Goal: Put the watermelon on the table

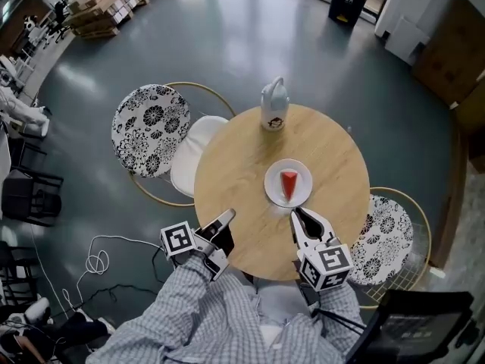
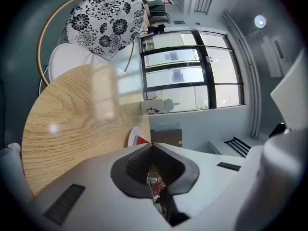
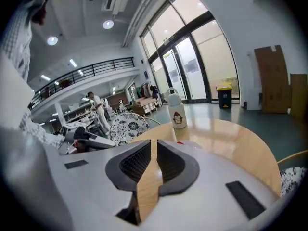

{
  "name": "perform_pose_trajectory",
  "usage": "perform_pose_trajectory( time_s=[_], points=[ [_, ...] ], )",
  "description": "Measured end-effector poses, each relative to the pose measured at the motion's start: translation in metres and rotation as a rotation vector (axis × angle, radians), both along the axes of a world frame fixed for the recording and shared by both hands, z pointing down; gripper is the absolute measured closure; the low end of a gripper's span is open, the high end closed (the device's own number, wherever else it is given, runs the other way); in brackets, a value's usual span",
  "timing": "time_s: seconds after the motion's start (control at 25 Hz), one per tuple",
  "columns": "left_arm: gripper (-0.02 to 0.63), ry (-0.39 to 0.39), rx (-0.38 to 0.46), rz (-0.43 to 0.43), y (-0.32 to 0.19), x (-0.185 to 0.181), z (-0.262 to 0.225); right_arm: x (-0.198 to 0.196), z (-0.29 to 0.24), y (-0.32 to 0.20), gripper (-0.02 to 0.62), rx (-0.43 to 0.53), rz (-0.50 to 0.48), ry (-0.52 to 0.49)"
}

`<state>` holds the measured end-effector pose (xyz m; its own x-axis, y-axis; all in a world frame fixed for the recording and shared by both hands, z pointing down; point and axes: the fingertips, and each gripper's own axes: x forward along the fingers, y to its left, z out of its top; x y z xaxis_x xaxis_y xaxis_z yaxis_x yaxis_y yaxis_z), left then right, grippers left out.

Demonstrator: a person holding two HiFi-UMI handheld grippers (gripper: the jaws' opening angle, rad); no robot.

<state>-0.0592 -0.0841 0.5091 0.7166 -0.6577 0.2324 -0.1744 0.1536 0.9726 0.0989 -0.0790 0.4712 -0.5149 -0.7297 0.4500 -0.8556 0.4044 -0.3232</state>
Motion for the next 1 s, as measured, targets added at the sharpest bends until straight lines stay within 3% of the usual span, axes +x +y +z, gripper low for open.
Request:
perform_pose_trajectory(
  time_s=[0.24, 0.48, 1.0],
  points=[
    [0.598, 0.114, 0.105, 0.135, 0.022, 0.012, -0.052, -0.015, -0.041, 0.022, 0.548, 0.027, 0.064, -0.096],
    [0.598, 0.173, 0.148, 0.246, 0.043, 0.022, -0.088, -0.027, -0.063, 0.048, 0.548, 0.031, 0.121, -0.142],
    [0.598, 0.148, 0.204, 0.398, 0.106, 0.004, -0.111, -0.056, -0.072, 0.114, 0.548, 0.061, 0.248, -0.143]
  ],
)
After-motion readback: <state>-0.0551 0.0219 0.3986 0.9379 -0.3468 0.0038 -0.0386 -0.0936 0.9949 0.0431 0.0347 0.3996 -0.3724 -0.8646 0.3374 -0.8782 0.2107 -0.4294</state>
